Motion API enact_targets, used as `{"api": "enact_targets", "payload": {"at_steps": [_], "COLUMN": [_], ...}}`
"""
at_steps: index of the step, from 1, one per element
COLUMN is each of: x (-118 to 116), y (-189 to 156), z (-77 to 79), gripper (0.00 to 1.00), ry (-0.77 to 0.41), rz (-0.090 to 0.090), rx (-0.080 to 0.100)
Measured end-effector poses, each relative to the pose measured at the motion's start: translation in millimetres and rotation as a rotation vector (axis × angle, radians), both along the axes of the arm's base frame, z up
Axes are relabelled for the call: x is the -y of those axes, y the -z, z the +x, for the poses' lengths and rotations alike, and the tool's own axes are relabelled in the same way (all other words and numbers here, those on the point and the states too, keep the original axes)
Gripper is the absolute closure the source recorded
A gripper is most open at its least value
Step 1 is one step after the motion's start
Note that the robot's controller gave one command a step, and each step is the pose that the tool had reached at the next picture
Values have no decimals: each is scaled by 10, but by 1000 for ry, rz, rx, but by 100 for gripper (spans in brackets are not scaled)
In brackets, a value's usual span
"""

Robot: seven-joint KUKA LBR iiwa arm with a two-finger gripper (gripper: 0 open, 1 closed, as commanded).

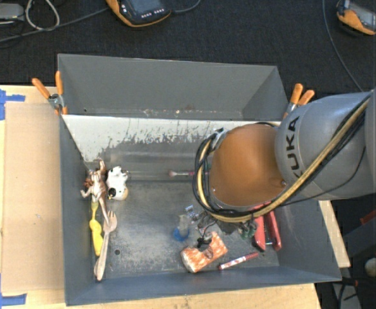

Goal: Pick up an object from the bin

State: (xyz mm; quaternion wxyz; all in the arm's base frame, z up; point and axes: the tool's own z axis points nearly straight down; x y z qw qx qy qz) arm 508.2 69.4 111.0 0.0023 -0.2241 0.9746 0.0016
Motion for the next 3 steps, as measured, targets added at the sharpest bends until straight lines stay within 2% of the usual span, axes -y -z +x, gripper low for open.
{"api": "enact_targets", "payload": {"at_steps": [3], "x": [-20], "y": [-853], "z": [-8], "gripper": [100], "ry": [5], "rz": [1], "rx": [-5]}}
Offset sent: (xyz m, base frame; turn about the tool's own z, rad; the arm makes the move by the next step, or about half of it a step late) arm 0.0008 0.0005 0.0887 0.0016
